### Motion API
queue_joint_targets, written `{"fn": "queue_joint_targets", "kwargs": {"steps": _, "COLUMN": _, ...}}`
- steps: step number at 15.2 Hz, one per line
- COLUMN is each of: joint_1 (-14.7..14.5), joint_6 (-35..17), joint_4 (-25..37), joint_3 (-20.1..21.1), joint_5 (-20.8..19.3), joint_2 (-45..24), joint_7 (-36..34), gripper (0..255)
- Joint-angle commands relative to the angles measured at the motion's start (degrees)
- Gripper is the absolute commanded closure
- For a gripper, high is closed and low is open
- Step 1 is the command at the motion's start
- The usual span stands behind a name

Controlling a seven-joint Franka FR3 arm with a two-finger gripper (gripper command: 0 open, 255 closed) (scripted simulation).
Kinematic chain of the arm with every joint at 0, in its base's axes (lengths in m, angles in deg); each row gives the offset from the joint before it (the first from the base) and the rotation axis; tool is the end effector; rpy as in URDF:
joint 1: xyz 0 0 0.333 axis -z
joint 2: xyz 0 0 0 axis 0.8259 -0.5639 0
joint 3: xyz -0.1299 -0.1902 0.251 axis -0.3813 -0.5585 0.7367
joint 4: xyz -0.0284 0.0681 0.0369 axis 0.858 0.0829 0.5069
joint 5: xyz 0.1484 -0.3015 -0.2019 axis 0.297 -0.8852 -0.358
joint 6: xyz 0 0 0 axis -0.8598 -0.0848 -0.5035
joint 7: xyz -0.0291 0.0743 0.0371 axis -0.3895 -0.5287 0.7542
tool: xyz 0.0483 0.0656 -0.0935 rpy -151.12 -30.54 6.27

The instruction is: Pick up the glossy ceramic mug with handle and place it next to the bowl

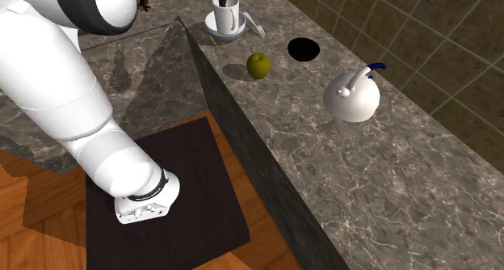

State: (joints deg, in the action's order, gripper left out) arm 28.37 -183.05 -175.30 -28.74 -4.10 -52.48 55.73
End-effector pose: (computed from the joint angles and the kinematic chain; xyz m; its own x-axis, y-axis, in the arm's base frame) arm 0.4310 0.4306 0.5310 0.9694 0.2414 -0.0435 0.2434 -0.9687 0.0480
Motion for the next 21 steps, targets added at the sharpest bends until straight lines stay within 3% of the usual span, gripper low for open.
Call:
{"fn": "queue_joint_targets", "kwargs": {"steps": 1, "joint_1": -1.86, "joint_6": 0.83, "joint_4": 3.26, "joint_3": 0.99, "joint_5": -0.93, "joint_2": -2.68, "joint_7": -2.90, "gripper": 255}}
{"fn": "queue_joint_targets", "kwargs": {"steps": 21, "joint_1": -2.17, "joint_6": -12.83, "joint_4": -8.00, "joint_3": 0.74, "joint_5": -2.16, "joint_2": -5.32, "joint_7": -4.46, "gripper": 255}}
